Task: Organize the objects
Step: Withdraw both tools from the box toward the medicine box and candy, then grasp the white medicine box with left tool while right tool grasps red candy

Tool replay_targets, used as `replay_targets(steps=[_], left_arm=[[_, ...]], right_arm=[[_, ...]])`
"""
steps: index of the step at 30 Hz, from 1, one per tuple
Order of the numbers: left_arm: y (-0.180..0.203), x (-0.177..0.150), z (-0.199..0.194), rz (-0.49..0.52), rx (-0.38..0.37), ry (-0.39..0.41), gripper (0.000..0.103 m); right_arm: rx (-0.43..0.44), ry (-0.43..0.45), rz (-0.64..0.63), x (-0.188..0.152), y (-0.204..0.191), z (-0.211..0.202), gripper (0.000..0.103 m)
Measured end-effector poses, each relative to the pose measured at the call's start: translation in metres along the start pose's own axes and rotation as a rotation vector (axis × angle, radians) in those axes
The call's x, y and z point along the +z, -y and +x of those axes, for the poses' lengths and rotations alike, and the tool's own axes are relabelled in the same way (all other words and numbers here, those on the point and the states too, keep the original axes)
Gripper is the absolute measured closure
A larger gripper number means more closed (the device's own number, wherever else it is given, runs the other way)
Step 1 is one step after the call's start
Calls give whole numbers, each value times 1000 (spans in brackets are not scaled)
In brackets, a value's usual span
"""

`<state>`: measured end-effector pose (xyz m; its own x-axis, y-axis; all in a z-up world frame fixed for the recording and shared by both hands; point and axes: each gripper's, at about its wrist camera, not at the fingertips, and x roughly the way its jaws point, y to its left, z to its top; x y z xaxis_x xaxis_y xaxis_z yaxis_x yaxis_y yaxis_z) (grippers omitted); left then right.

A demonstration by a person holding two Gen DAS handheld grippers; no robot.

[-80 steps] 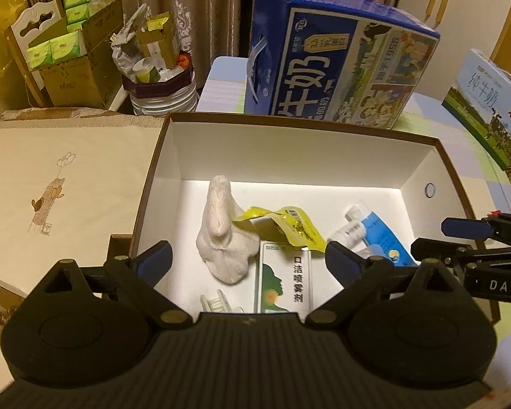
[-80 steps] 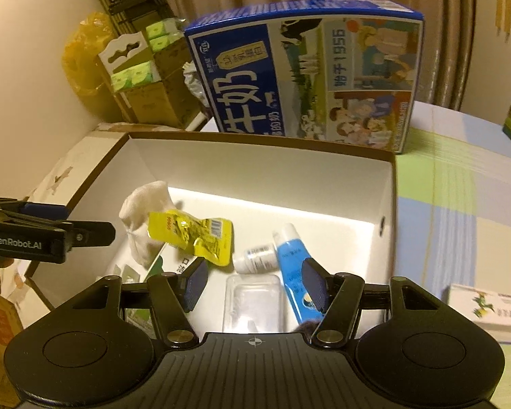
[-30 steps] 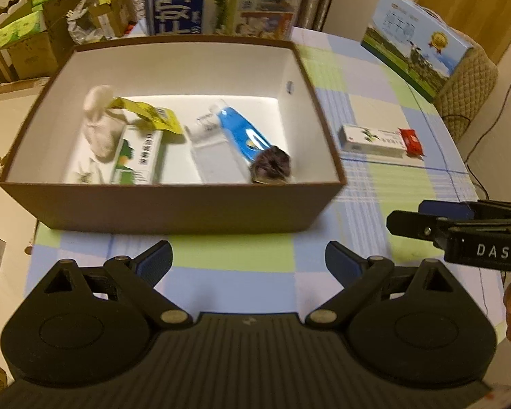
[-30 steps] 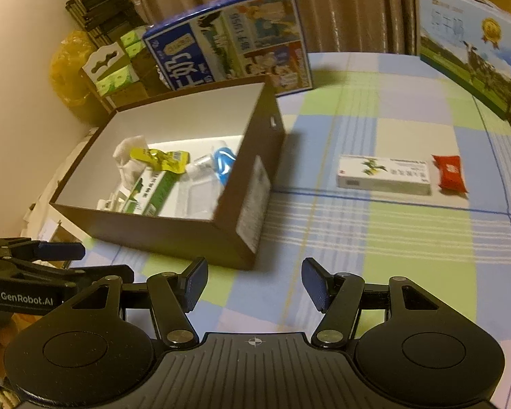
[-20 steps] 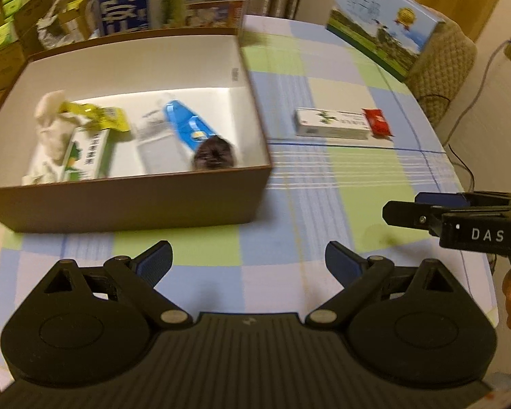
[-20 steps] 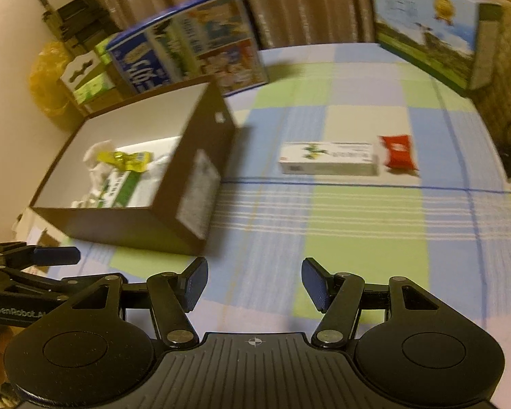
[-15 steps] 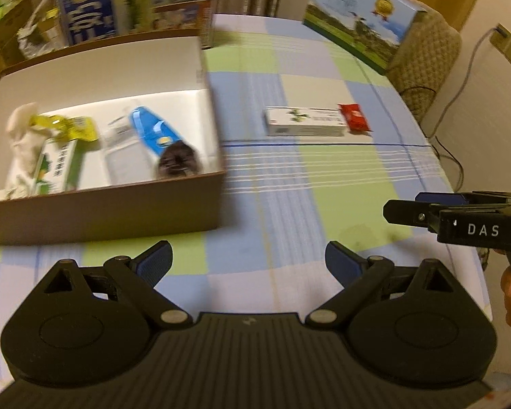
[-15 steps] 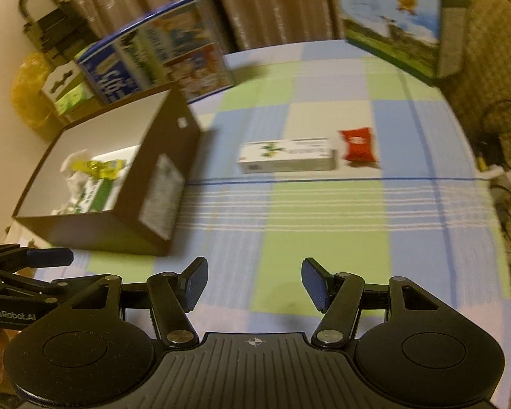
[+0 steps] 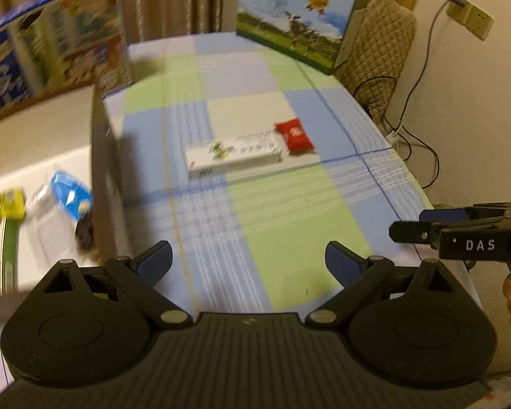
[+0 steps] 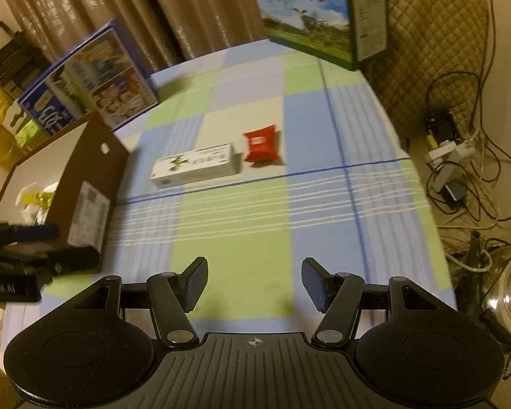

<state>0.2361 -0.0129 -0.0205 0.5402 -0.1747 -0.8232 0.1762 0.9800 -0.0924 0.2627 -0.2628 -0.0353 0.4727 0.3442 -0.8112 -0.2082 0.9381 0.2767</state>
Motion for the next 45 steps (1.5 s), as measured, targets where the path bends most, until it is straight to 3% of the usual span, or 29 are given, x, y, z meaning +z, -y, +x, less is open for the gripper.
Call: replay_targets(steps=[8,21,27,31,40,45], left_arm=[[3,46,38,131,28,31,8],[9,87,137,390,-29,-153,8],[13,92,169,483,-11,-194,10],[13,93,187,532,29,-211,17],[9,95,199,489,57,-260,41],[5,97,198,351,77,-299,58]], right_arm=[[-23,3,44,14,29,7,45],[-68,-20,127,24,60,20,45],[-86,-33,157,27,70,26,45],[-91,-35,163,31,75,30,45],[-80,-29,153,41,77,38,45],[-66,-30,134,46,76,45,45]])
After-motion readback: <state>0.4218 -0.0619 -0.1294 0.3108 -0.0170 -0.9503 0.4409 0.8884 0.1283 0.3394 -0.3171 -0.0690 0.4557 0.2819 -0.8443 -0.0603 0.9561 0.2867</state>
